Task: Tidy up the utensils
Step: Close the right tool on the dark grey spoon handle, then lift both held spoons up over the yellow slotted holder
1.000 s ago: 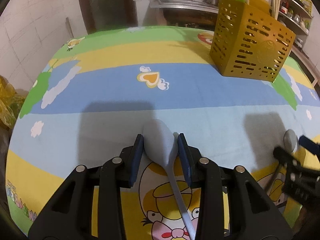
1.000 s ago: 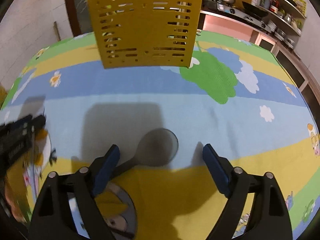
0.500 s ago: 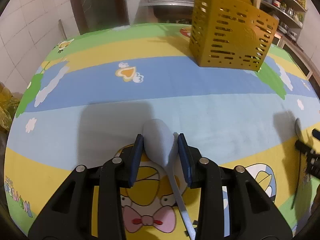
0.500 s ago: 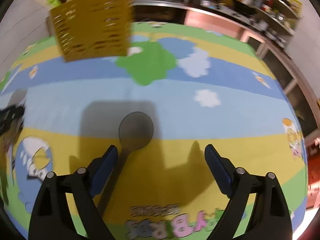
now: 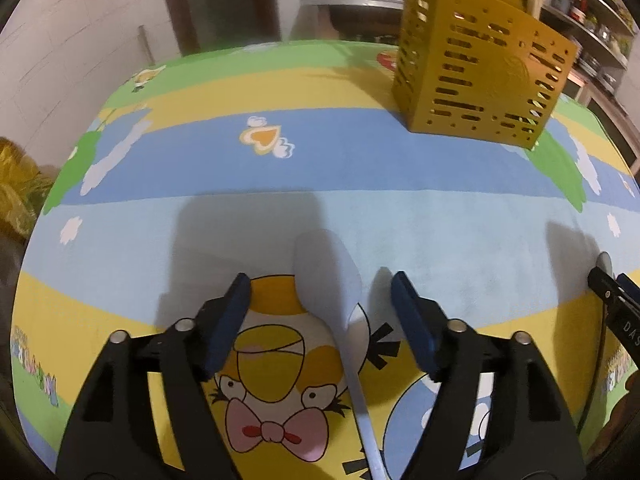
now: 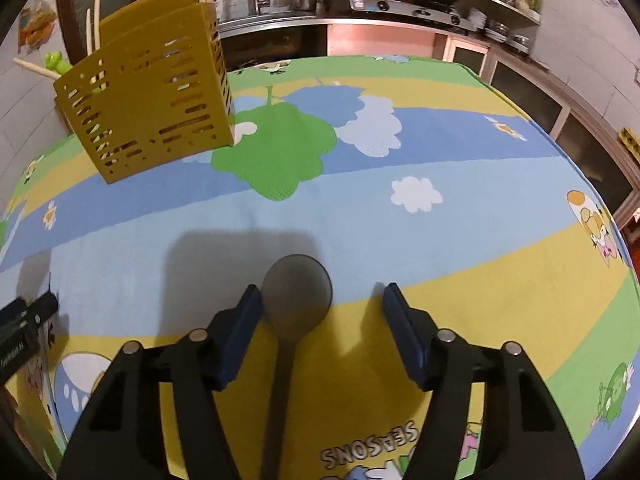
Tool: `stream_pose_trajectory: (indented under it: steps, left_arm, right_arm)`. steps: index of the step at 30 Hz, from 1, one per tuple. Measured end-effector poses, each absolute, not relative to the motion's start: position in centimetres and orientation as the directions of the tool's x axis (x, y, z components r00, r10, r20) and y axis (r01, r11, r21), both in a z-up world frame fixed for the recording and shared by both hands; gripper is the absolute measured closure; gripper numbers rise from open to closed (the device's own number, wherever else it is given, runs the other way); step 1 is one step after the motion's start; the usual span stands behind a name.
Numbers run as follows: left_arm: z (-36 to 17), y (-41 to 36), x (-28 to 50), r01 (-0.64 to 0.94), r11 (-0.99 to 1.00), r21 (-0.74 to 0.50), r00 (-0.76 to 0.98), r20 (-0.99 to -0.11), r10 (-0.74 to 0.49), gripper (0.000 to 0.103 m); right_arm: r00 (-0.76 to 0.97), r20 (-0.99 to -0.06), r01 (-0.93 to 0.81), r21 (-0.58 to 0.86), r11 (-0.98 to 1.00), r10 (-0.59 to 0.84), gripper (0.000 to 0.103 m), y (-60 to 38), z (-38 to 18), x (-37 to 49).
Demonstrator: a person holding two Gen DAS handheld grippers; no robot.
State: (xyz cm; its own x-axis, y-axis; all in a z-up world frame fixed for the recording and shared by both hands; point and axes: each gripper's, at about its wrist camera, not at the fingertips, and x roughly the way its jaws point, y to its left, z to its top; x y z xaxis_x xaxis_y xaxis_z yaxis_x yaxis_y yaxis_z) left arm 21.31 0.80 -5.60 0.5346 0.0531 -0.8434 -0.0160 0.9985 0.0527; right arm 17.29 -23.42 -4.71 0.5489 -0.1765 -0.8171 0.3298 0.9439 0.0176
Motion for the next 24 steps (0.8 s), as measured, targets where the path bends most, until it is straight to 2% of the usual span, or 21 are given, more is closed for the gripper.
stream_pose_trajectory:
  steps: [2, 6, 8, 9, 11, 18, 24]
  left_arm:
    - [-5.8, 0.5, 21.1, -0.020, 0.998, 0.066, 0.529, -0.846, 0.067, 0.030]
    - [-6.0, 0.6, 20.8, -0.032, 0.998, 0.053, 0.520, -0.852, 0.062, 0.033]
    - [-5.8, 0.4, 20.6, -0.003, 1.000, 0.026, 0.518, -0.855, 0.024, 0.049]
    - [-5.8, 0.3, 20.7, 0.007, 1.000, 0.024, 0.518, -0.855, 0.017, 0.053]
    - [-5.6, 0.3, 20.9, 0.015, 1.000, 0.017, 0.510, -0.860, 0.007, 0.072]
    - [-4.4, 0.0, 20.5, 0.024, 0.999, -0.023, 0.539, -0.842, -0.032, 0.072]
    - [-0.6, -1.3, 18.9, 0.061, 0.998, -0.019, 0.672, -0.738, -0.055, 0.072]
  right_arm:
    - [0.550, -0.814, 0.341, 0.016, 0.940, -0.186, 0.046, -23.2, -4.8, 17.3]
    - [0.558, -0.810, 0.357, 0.037, 0.933, -0.182, 0.061, -23.2, -4.7, 17.1]
    - [0.562, -0.809, 0.347, 0.041, 0.937, -0.173, 0.067, -23.1, -4.6, 17.1]
    - [0.562, -0.809, 0.344, 0.042, 0.938, -0.170, 0.067, -23.1, -4.6, 17.1]
    - [0.569, -0.808, 0.331, 0.054, 0.942, -0.154, 0.067, -23.3, -4.6, 17.2]
    - [0.638, -0.767, 0.237, 0.108, 0.965, -0.071, 0.067, -23.0, -3.7, 17.2]
    - [0.746, -0.666, 0.158, 0.137, 0.978, -0.027, 0.067, -23.0, -1.1, 16.9]
